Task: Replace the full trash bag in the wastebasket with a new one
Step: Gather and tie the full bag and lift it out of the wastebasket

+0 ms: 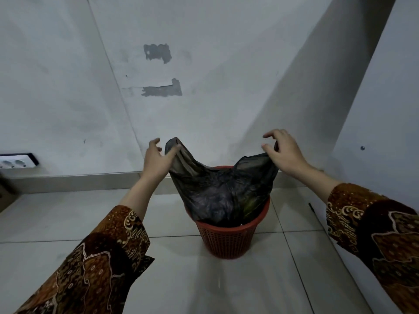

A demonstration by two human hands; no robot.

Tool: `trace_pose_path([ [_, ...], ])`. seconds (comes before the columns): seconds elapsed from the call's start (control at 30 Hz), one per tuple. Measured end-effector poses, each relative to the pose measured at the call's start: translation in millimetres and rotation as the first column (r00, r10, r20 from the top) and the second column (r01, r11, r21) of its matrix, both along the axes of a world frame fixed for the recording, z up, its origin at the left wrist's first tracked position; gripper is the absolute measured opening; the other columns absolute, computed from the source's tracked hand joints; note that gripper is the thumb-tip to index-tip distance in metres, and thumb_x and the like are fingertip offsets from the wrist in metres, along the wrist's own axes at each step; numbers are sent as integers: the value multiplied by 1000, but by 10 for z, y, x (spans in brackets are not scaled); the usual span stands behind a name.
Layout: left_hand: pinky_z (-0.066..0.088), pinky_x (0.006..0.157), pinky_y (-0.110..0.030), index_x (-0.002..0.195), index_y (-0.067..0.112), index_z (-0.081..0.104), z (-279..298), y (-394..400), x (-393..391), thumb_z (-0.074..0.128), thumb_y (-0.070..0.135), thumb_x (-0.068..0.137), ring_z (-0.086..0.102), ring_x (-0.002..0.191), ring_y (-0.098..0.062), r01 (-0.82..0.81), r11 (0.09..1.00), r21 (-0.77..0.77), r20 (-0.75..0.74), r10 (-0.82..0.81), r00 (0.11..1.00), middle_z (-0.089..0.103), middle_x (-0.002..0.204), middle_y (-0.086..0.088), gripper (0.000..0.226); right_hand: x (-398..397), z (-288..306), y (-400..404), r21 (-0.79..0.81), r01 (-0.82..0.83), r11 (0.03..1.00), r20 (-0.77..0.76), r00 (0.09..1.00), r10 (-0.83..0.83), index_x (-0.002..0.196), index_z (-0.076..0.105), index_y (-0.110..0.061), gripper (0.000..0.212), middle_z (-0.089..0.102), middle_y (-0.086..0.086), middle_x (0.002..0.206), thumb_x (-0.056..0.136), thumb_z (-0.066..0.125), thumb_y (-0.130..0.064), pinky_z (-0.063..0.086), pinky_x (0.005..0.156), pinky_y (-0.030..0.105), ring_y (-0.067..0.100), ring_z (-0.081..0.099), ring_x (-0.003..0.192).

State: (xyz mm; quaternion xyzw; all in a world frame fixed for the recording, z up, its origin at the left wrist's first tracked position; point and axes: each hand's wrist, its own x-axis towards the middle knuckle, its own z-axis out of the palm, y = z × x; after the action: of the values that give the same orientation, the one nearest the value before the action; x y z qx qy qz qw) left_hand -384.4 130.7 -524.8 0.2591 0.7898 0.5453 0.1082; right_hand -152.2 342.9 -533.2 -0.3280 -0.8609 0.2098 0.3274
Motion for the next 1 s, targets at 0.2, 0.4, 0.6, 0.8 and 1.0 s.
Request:
trace_pose_path([
  [0.2,46,68,-17,106,8,61,-242,20,130,54,20,94,60,86,-16,272,961,-39,191,-260,947,65,87,1,18,-310,-67,-212,-21,-177,984,631,761,150,147,21,-28,95,38,6,148,70,62,-67,41,104,43,30,45,129],
  [0.4,46,71,-20,95,11,61,-216,221,202,47,17,96,59,76,-8,209,967,149,216,-238,947,63,82,3,15,-297,-196,-169,34,-225,974,806,582,106,134,49,-27,57,58,5,131,82,60,-48,39,95,35,27,52,121],
  [0.6,52,56,-21,77,11,60,4,327,191,41,12,96,64,55,-14,140,926,350,252,-237,938,67,58,-2,27,-261,-75,42,8,-184,983,488,859,157,103,66,-12,24,59,14,110,81,57,-11,42,94,39,33,53,109],
  [0.8,46,89,-36,100,18,62,137,258,95,45,50,80,62,93,-24,297,858,419,220,-413,884,68,94,-10,41,-175,35,86,-34,-43,998,34,998,44,90,69,-16,11,70,4,99,82,60,-14,47,95,41,25,62,101],
  [1.0,46,100,-29,115,20,63,-182,18,81,76,56,62,60,113,-12,560,815,-151,26,-563,826,67,115,5,65,-98,43,19,-81,-140,987,89,985,147,86,61,-23,10,68,1,92,82,62,-13,48,93,43,23,64,95],
])
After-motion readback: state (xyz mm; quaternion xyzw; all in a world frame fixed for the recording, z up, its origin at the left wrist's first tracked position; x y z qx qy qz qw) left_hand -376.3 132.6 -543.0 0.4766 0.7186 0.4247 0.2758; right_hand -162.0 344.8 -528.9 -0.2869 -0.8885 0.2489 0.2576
